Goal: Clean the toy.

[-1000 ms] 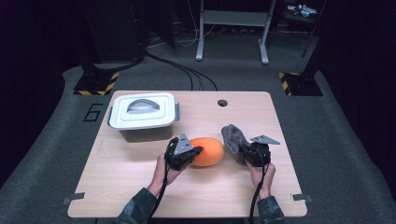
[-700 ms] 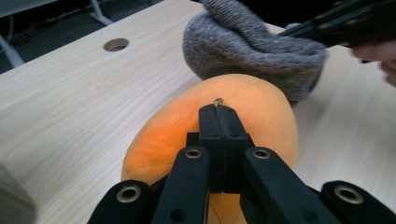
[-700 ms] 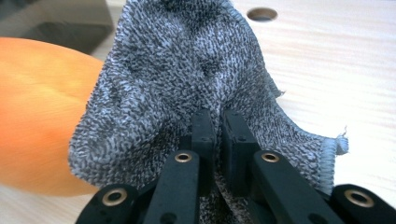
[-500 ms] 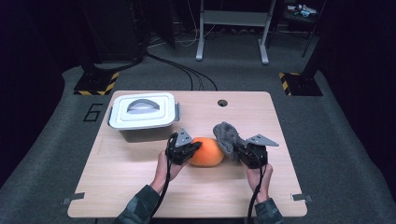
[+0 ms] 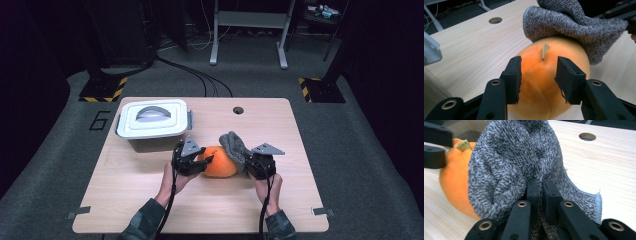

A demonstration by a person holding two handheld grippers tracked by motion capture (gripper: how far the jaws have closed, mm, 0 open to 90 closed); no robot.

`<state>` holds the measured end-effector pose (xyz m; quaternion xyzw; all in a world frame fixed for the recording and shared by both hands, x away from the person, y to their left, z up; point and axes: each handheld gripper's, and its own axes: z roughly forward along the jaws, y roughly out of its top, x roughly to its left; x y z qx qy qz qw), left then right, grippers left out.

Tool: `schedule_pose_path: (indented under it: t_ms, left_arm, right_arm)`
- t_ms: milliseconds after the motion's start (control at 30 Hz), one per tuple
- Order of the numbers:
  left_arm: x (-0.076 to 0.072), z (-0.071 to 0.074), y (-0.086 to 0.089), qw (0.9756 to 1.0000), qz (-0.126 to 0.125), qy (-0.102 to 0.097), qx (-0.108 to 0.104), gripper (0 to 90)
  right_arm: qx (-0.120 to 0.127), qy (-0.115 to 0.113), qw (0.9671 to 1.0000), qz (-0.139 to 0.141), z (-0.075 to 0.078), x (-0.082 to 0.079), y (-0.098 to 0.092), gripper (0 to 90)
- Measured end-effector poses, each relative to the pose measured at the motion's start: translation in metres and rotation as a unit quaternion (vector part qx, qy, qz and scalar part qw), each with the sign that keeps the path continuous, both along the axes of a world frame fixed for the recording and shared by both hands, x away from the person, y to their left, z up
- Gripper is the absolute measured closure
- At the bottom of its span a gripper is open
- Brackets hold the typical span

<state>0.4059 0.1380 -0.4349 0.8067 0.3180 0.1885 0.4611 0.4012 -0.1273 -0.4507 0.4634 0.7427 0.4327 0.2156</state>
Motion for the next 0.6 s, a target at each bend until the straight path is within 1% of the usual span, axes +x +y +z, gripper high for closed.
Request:
schedule_pose_path:
  t_ms: [33,67,167,200,233,267,300,367,433,500,567,600]
  left_arm:
    - [0.0,-0.001,0.003,1.0,0.001,0.006,0.007,53.1]
    - [0.0,-0.004,0.006,0.9999,0.0,0.013,0.006,51.4]
    - [0.002,-0.013,0.013,0.9993,0.0,0.033,0.015,51.3]
    - [0.003,-0.016,0.014,0.9992,0.003,0.035,0.017,50.9]
    - [0.004,-0.018,0.014,0.9991,0.003,0.038,0.017,50.7]
    - [0.005,-0.018,0.013,0.9992,0.003,0.038,0.014,50.6]
    - [0.006,-0.018,0.012,0.9993,0.006,0.032,0.016,50.2]
    - [0.008,-0.017,0.011,0.9994,0.007,0.029,0.019,48.6]
    - [0.011,-0.018,0.009,0.9995,0.007,0.028,0.013,48.5]
    - [0.013,-0.02,0.008,0.9995,-0.002,0.031,0.008,51.7]
    - [0.014,-0.021,0.007,0.9991,-0.018,0.037,0.007,58.5]
    - [0.014,-0.022,0.005,0.9991,-0.019,0.036,0.007,61.1]
  right_arm:
    - [-0.002,0.0,1.0,-0.002,0.0,0.001,0.0,84.5]
    - [-0.005,0.001,1.0,-0.005,-0.001,0.002,-0.001,84.5]
    - [-0.008,0.0,0.9999,-0.008,-0.003,0.006,-0.003,84.5]
    - [-0.007,0.003,0.9999,-0.01,-0.003,0.006,-0.003,84.5]
    - [-0.009,0.001,0.9999,-0.01,-0.003,0.007,-0.004,84.5]
    - [-0.008,0.002,0.9999,-0.01,-0.004,0.008,-0.003,84.5]
    - [-0.007,0.002,0.9999,-0.012,-0.003,0.008,-0.003,84.5]
    - [-0.013,0.001,0.9998,-0.013,-0.003,0.01,-0.003,84.5]
    - [-0.015,0.001,0.9998,-0.014,-0.002,0.012,-0.003,84.5]
    - [-0.017,-0.001,0.9998,-0.014,-0.002,0.013,-0.003,84.5]
    - [-0.018,-0.002,0.9998,-0.013,-0.002,0.015,-0.002,84.5]
    - [-0.02,-0.002,0.9997,-0.013,-0.003,0.016,-0.001,84.6]
